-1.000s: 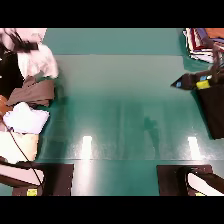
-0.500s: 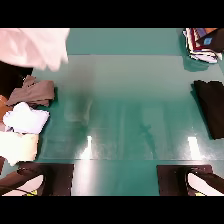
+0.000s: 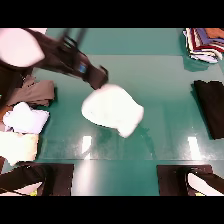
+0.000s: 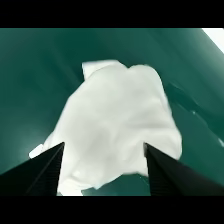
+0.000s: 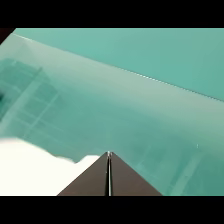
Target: Fold the shirts.
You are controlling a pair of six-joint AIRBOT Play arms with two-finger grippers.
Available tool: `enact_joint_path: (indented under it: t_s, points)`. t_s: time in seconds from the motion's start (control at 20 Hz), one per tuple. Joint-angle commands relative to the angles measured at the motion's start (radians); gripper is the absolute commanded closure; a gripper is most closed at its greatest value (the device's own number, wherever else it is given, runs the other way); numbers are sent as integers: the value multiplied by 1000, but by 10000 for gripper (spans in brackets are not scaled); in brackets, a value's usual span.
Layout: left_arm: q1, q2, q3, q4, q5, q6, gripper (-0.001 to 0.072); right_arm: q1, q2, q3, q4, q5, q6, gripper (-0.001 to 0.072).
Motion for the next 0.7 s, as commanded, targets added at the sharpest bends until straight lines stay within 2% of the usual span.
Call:
enact_joint_path:
  t_s: [0.0, 0.1, 0.25, 0.35, 0.5, 0.6, 0.65]
  points:
    - [-10, -31, -37, 48, -64, 1, 117, -1, 12, -17, -2, 13, 0, 697]
    - [67, -6, -62, 80, -126, 1, 117, -1, 11, -31, -2, 13, 0, 696]
    - [189, 38, -227, 60, -77, -34, 117, -1, 8, -37, -8, 13, 0, 696]
    - [244, 41, -393, -27, 6, -35, 117, -1, 9, -37, -27, 13, 0, 696]
    - [265, 41, -666, -182, 259, 0, 117, -1, 8, -37, -26, 14, 0, 696]
    - [265, 24, -784, -233, 412, 2, 117, -1, 6, -37, -27, 23, 1, 696]
    - [265, 4, -808, -239, 448, 2, 146, -1, 2, -37, -27, 42, 1, 696]
